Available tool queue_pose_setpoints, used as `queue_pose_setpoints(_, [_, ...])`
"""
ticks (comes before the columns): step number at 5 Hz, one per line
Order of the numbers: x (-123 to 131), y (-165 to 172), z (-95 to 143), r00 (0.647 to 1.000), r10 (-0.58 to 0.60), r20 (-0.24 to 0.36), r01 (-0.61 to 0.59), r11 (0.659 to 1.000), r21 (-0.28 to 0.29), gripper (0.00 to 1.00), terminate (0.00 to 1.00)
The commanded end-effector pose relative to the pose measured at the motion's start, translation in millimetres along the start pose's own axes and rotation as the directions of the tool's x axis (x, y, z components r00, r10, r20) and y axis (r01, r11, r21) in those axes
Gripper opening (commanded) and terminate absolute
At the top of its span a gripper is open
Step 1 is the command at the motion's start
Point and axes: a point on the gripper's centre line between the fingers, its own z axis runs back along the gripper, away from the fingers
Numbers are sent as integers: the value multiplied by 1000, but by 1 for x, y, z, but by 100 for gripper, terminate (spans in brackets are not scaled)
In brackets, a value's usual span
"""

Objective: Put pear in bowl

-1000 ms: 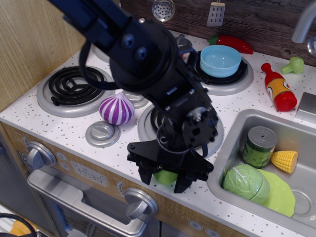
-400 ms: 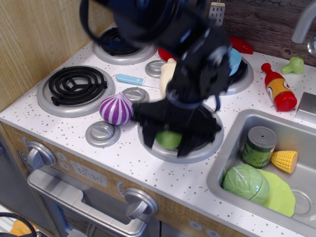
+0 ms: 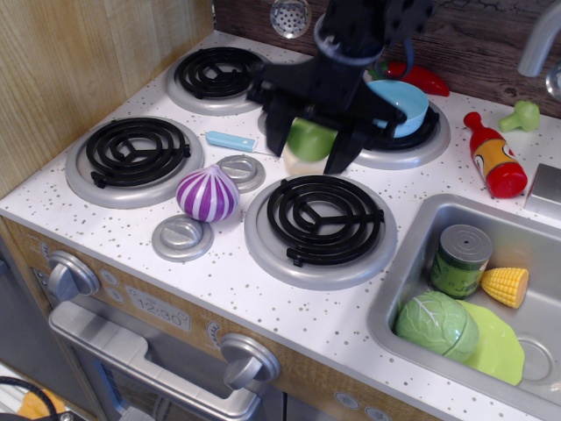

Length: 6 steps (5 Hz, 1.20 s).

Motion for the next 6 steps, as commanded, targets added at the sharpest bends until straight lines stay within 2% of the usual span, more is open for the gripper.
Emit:
queue_pose_setpoints(1, [57, 6, 0, 997, -37, 62, 38, 999, -11, 0, 0])
queue_pose_setpoints(2, [77, 5, -6, 994, -75, 76, 77, 997, -21, 0, 0])
queue_pose_setpoints(4, [118, -12, -31, 979, -151, 137, 163, 983, -83, 0, 0])
queue_pose_setpoints(5, [133, -19, -36, 973, -163, 164, 180, 980, -90, 0, 0])
queue_pose_setpoints(6, [143, -25, -38, 966, -159, 205, 183, 978, -104, 100, 0])
